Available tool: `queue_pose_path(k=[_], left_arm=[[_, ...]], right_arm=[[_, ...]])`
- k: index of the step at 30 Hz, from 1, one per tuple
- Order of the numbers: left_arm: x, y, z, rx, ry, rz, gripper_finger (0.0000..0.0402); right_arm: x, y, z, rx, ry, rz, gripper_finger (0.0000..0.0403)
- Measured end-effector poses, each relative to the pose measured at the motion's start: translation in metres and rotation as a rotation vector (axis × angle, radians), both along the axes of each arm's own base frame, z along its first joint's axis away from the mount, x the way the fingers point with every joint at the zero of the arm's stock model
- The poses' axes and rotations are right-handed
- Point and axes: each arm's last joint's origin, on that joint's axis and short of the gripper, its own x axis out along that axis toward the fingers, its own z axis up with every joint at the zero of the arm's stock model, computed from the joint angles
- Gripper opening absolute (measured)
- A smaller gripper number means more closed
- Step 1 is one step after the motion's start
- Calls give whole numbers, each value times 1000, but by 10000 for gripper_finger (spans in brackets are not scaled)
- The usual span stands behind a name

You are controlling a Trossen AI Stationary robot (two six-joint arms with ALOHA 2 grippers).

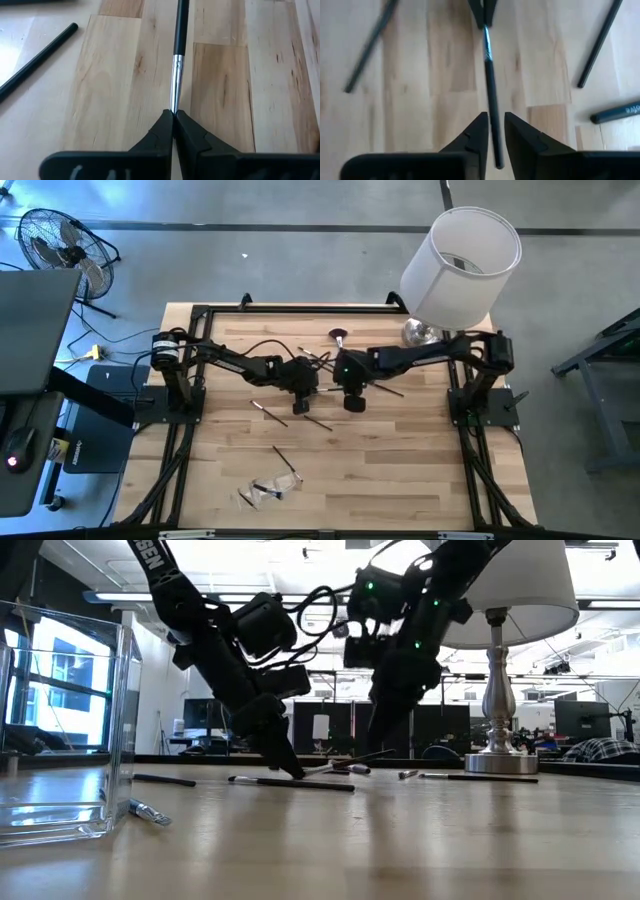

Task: Pick & Place Makeup Supplies
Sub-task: Put the silver makeup brush into the transparent organizer

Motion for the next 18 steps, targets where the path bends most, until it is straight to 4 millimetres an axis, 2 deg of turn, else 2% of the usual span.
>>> queue_pose_path(k=[10, 18], left_arm=[[6, 1, 7, -20, -7, 18, 1], [9, 1, 9, -19, -15, 18, 0]], right_arm=[[-1, 1, 3, -21, -1, 26, 117], [3, 12, -1, -174, 12, 142, 166]])
